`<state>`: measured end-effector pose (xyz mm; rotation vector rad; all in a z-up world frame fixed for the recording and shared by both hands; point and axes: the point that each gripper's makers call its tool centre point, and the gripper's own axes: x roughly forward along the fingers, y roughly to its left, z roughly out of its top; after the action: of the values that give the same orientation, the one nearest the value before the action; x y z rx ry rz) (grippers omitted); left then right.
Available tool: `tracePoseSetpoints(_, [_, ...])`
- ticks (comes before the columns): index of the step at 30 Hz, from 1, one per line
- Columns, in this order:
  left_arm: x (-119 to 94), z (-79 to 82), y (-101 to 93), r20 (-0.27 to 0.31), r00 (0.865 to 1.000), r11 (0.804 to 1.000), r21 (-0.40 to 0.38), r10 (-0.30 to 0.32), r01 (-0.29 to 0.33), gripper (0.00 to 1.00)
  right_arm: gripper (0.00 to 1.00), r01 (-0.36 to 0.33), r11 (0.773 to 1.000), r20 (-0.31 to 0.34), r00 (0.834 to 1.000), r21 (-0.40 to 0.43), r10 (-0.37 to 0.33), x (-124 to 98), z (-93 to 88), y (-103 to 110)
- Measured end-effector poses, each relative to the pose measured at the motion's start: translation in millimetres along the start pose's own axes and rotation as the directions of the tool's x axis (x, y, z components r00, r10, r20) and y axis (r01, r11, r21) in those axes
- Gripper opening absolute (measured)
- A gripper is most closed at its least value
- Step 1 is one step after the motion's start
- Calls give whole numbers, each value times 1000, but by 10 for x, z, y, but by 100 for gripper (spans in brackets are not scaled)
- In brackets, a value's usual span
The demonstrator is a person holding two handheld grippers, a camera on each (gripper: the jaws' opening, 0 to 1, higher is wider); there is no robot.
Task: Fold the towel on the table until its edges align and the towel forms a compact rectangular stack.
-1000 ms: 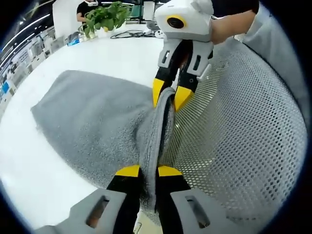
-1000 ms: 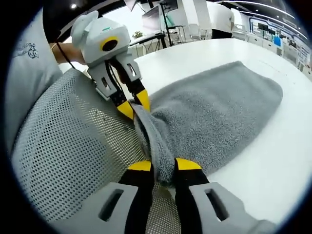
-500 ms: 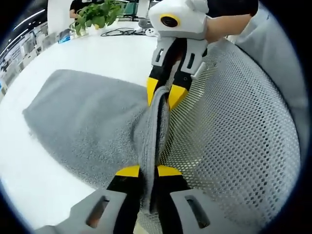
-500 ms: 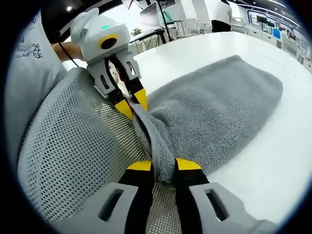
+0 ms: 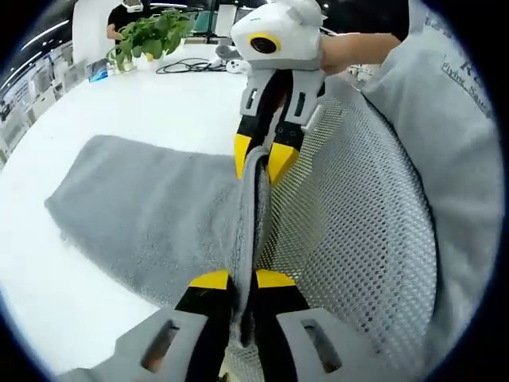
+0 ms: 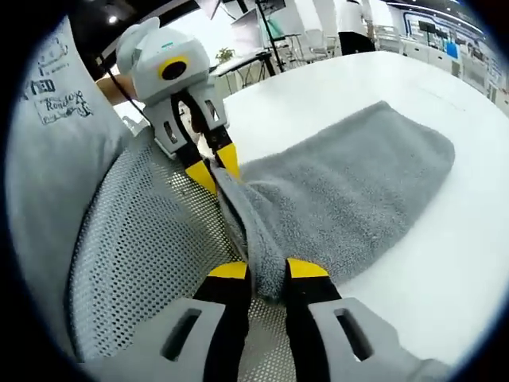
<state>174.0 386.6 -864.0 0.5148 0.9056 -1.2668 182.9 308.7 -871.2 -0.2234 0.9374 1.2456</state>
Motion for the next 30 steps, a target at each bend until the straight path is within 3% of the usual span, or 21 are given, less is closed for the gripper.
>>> tracePoseSetpoints(10, [-292,170,77,48,998,1000,10,28,-28,9,14,-15,998,57,998,59,11,-173,248,56])
tracePoseSetpoints(14, [-369,235,133,62,997,999,32,35,-37,9,14,-23,999,78,997,47,19,-276,357,72])
tracePoseSetpoints(21, [-476,394,343,107,993,998,28,56,-59,9,14,-23,989,178,984,148,-4,-455,682,-62])
tracePoseSetpoints(30, [-678,676,725,148,985,992,65,94,-104,9,13,-52,979,263,965,198,-2,-625,991,-274])
